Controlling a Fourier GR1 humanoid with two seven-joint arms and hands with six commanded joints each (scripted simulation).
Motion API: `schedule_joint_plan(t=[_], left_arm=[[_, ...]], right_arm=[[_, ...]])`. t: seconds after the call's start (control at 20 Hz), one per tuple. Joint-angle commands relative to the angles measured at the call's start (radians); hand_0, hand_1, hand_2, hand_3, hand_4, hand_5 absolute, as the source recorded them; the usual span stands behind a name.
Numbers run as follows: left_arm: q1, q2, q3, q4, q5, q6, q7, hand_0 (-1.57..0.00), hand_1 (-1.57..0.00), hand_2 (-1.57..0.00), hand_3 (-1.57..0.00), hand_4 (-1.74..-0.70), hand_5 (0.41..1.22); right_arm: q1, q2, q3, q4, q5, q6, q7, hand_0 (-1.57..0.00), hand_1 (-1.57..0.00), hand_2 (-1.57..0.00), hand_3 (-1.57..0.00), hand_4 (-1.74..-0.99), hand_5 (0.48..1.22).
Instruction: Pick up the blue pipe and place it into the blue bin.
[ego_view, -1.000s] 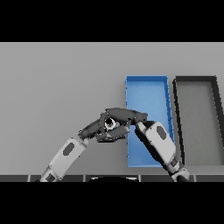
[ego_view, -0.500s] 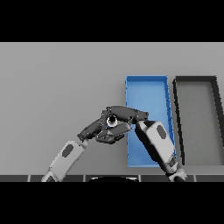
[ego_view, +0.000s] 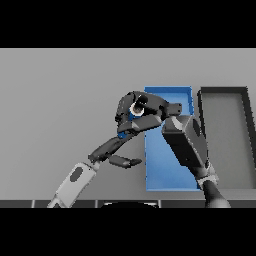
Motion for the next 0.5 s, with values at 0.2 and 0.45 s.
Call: schedule_joint_plan(t=[0.2,0.45], left_arm=[[-0.004,0.008,-0.002,-0.022,-0.005,0.003,0.018,0.0,0.0,0.0,0.0,-0.91,0.486],[-0.002,0.022,0.006,-0.026,-0.001,-0.002,0.019,0.0,0.0,0.0,0.0,-0.89,0.484]], right_arm=[[-0.178,-0.082,-0.107,0.182,0.056,-0.081,-0.101,-1.57,-1.57,-1.57,-1.57,-1.496,1.221],[-0.232,-0.159,-0.161,0.423,0.187,-0.107,-0.151,-1.57,-1.57,-1.57,-1.57,-1.498,1.221]])
